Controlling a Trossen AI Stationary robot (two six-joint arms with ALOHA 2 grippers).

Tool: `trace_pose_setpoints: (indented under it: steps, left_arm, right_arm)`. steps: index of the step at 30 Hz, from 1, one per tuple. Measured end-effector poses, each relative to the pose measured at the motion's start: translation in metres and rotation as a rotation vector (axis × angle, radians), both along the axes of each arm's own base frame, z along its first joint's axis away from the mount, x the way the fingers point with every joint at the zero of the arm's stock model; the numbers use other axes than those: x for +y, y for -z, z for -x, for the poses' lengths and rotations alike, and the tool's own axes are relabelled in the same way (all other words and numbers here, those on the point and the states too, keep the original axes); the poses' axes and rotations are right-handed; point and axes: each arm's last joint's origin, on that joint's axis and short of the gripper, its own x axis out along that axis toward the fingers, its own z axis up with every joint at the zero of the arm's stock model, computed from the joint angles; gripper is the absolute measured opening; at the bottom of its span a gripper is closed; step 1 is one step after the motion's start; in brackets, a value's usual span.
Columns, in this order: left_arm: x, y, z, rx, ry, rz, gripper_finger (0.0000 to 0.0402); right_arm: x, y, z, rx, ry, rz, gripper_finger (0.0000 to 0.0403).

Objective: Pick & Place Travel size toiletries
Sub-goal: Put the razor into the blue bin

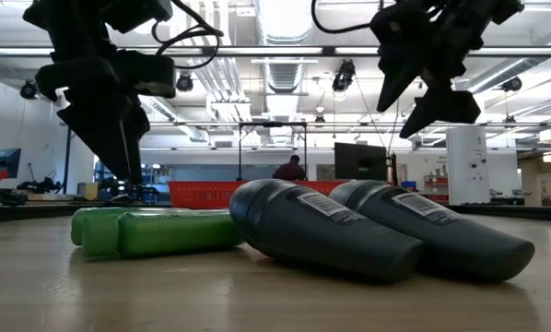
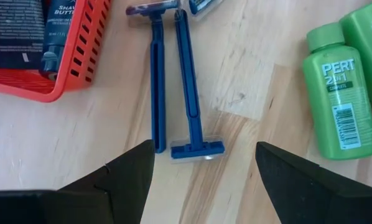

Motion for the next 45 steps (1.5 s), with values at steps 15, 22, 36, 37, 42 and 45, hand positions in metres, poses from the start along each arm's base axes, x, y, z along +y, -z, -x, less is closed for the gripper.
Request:
trace_pose_setpoints:
  steps: [15,22,36,37,42,45]
  left_arm:
    - [-0.001,-0.002,-0.003,-0.039,0.013,0.002,0.0284]
    - [0.007,0.006,-0.003,-0.059,-0.006,-0.045,0.0281]
    - [0.033,0.023,-0.006,-0.160,0.068,-0.038,0.0226]
    - [0.033,0.024,-0.006,-0.158,0.069,-0.043,0.0223]
    - [0.035,0.027,-0.004,-0.146,0.056,-0.092,0.0211]
    - [0.036,0.028,-0.004,-0.142,0.055,-0.114,0.0198]
  right_arm:
    - [0.021,-0.017,0.003,-0.137,-0.094,0.025,0.0230]
    - [0.021,-0.009,0.008,-0.058,-0.071,0.014,0.0222]
    - [0.020,-0.009,0.008,-0.063,-0.037,0.020,0.0238]
    - [0.020,-0.009,0.008,-0.063,-0.037,0.020,0.0241]
    - [0.020,-0.009,0.008,-0.063,-0.035,0.023,0.0253]
    - [0.019,-0.008,0.008,-0.064,-0.022,0.039,0.0258]
